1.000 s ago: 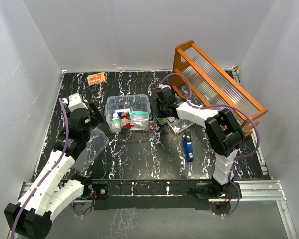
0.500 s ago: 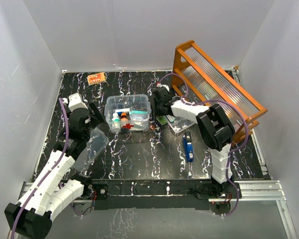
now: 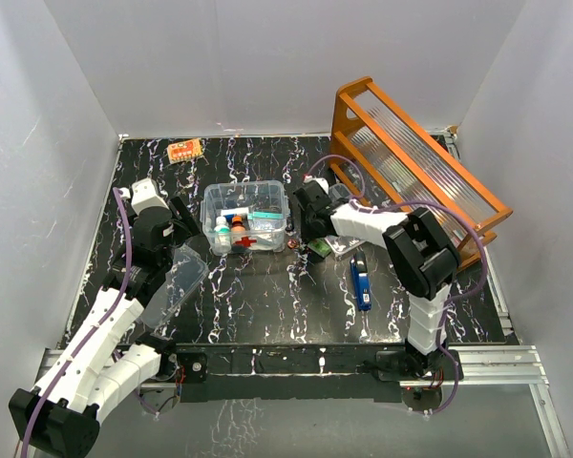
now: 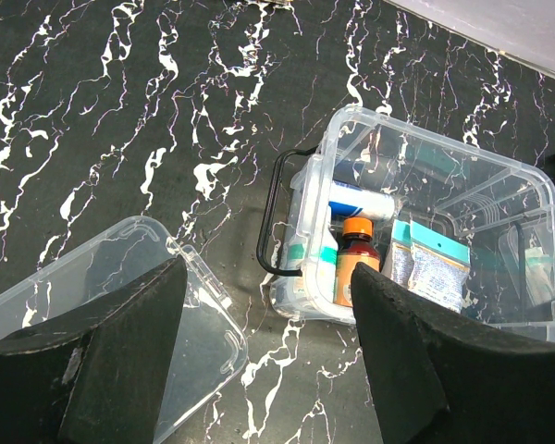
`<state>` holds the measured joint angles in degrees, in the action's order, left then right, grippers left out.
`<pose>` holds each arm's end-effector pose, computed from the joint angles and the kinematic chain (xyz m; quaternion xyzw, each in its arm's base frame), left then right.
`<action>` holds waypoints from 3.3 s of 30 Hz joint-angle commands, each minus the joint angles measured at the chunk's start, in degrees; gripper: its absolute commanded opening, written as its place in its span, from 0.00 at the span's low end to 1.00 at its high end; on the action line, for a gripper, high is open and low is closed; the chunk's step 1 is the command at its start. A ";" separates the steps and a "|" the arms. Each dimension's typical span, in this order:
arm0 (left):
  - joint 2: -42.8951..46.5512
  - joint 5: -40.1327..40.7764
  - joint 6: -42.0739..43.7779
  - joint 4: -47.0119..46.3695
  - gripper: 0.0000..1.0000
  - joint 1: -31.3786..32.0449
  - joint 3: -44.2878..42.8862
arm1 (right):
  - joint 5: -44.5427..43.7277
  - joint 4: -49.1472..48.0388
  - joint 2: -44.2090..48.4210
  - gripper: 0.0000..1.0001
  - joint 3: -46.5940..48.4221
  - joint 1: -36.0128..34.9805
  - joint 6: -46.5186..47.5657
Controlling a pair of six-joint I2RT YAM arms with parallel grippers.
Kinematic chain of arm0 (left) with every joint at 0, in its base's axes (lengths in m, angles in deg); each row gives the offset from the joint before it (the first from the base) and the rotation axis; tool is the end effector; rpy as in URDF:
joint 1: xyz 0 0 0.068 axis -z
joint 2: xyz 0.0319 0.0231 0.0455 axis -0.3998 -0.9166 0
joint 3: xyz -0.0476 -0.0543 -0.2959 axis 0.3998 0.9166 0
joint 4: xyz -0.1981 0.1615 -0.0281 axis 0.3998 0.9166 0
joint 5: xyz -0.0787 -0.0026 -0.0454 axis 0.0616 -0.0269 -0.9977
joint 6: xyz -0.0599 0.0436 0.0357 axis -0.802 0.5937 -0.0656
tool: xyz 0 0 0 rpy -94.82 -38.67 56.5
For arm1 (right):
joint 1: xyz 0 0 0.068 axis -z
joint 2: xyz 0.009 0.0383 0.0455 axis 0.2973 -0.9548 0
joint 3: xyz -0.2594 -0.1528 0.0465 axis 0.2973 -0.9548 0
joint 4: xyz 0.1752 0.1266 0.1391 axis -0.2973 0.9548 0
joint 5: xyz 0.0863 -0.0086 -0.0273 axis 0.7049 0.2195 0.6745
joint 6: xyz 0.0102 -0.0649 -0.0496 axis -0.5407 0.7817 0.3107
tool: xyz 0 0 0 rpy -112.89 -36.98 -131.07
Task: Organize the medicine kit
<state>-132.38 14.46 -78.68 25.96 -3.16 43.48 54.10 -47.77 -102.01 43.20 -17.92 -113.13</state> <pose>0.1901 -0.0355 0.3325 -0.1813 0.7772 -0.0522 0.6003 0.3565 0.2349 0.1640 -0.0289 0.9582 0.0640 0.2773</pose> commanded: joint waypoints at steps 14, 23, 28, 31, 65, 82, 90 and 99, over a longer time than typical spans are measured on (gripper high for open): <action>0.47 -0.34 -0.22 -0.79 0.70 -0.23 0.31 | 0.22 9.37 16.70 0.33 -9.43 -4.42 -4.82; 0.31 -0.91 -0.14 -1.17 0.70 -0.19 0.24 | -11.76 16.82 23.24 0.60 -11.26 -6.03 -15.70; -0.26 -1.43 -0.13 -1.49 0.70 -0.23 0.20 | -14.88 18.76 23.62 0.70 -13.51 -6.21 -18.58; -0.46 -1.58 -0.13 -1.49 0.70 -0.19 0.04 | -15.01 19.27 21.95 0.72 -13.03 -6.34 -19.71; -1.10 -2.24 -0.92 -2.04 0.70 -0.20 -0.34 | -13.78 14.86 14.69 0.53 -16.50 -6.87 -26.39; -0.32 -1.42 -0.48 -1.41 0.70 -0.25 -0.20 | -14.17 10.44 25.35 0.52 -11.04 -6.11 3.85; -0.11 -1.70 -0.50 -1.01 0.70 -0.26 -0.26 | -6.82 8.01 24.90 0.56 -8.13 3.07 18.82; 0.42 -1.89 -0.39 -0.99 0.70 -0.23 -0.21 | -1.30 7.37 19.90 0.55 -7.54 8.03 24.05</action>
<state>-133.49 11.97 -79.31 25.10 -3.16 43.59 50.30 -37.50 -80.07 33.41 -10.03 -93.17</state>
